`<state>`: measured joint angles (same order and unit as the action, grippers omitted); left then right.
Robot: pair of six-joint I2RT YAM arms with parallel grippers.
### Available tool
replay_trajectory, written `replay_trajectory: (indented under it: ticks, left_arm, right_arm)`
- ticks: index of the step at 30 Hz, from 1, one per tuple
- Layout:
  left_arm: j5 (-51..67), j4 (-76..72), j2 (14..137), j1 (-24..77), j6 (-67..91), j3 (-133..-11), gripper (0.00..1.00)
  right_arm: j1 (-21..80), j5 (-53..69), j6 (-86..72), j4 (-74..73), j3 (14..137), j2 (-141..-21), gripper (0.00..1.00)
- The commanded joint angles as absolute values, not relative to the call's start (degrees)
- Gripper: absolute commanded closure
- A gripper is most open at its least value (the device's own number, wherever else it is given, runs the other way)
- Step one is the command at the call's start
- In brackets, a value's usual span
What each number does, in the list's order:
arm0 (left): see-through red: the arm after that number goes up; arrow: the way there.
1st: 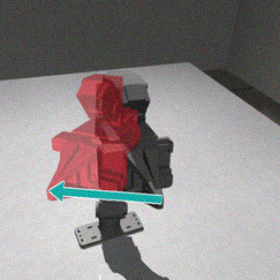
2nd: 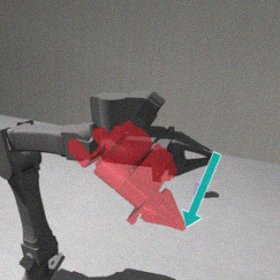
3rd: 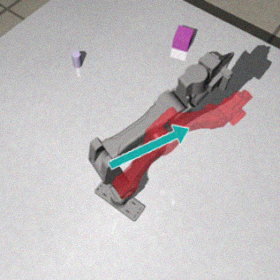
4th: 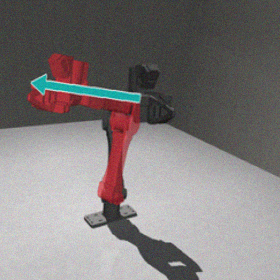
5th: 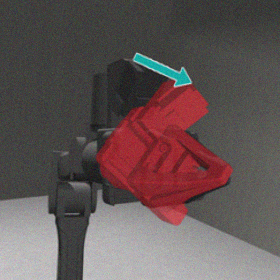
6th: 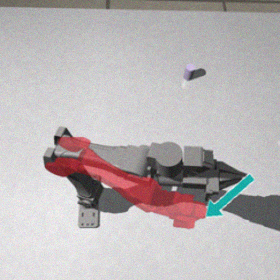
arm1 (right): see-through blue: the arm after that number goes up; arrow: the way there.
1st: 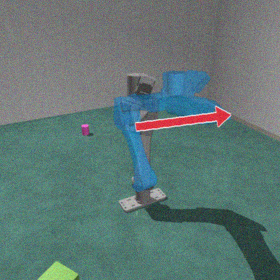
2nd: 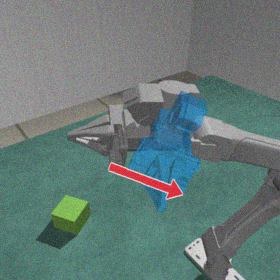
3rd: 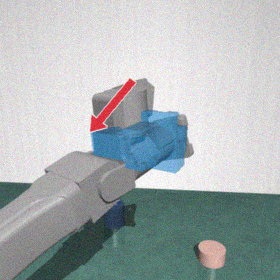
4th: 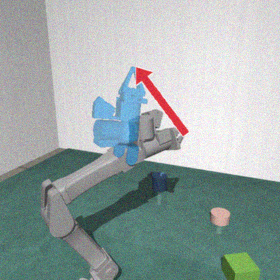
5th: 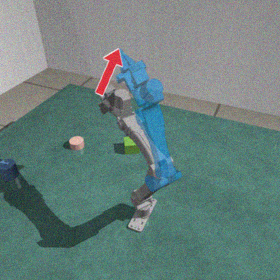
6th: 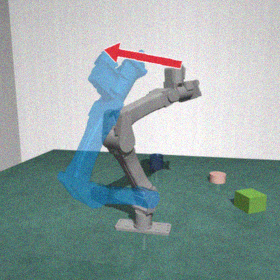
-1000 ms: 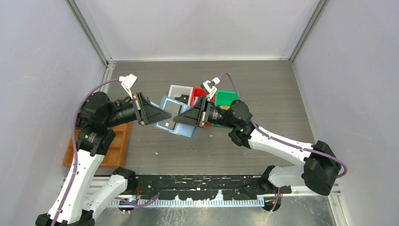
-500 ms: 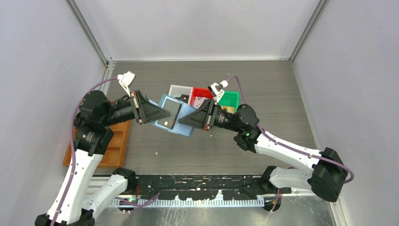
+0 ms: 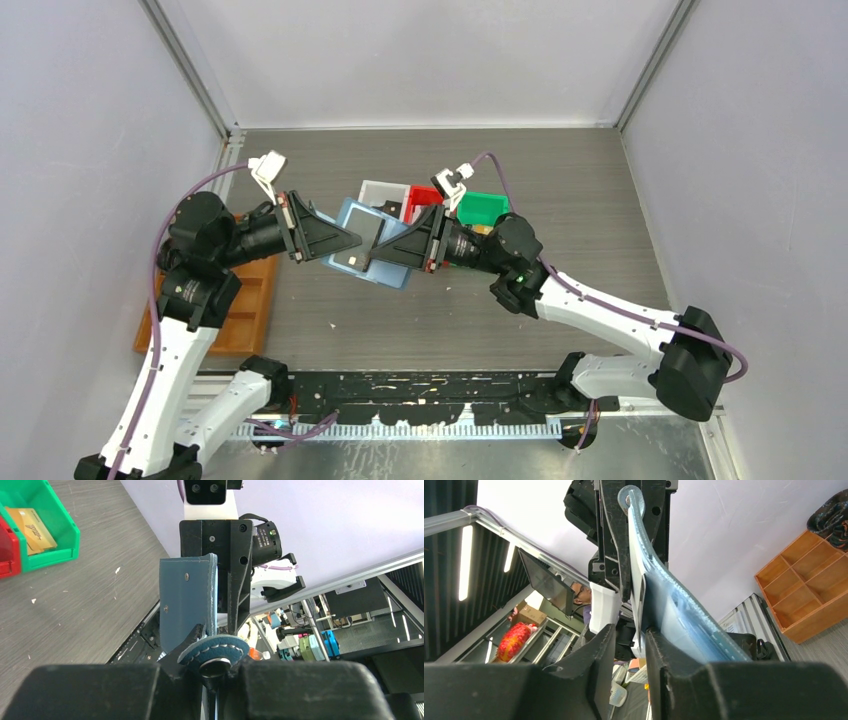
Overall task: Take the credit cards out of the card holder
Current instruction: Remove the credit card from the card holder.
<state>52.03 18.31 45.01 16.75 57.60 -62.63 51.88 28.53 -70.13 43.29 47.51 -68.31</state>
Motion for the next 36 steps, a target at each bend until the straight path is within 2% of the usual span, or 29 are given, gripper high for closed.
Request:
replay_trajectory:
  ticks: [1,6,11,14,15,20,24,36]
  left_arm:
    - [52.91,15.68,44.12,16.61,57.20,-65.13,0.89]
    - [52.91,15.65,44.29,16.63,57.23,-65.14,0.89]
    - [52.59,15.85,44.46,16.57,57.30,-65.34,0.86]
    - [51.69,16.51,44.54,16.63,57.48,-65.56,0.76]
    - [51.43,16.56,44.55,16.61,57.60,-65.57,0.75]
    - [51.27,16.53,44.89,16.59,57.87,-66.21,0.88]
    - [51.06,16.51,44.76,16.63,58.27,-66.44,0.93]
    - [50.32,16.60,44.54,16.17,58.75,-66.62,0.95]
  right_arm:
    - [52.38,28.03,-68.55,44.29,50.23,-68.95,0.69]
    - [52.38,27.72,-68.98,48.25,47.85,-67.77,0.89]
    - [52.38,26.50,-68.59,51.44,44.41,-65.92,0.99]
    - [52.35,25.73,-68.68,50.56,43.61,-65.42,0.99]
    - [52.38,25.60,-68.72,49.86,43.60,-65.51,0.99]
    - [52.34,26.16,-69.96,50.36,43.36,-66.76,0.99]
    - [52.36,25.77,-70.31,51.13,42.35,-66.44,0.99]
    - [52.86,22.01,-70.99,55.62,38.27,-65.19,0.99]
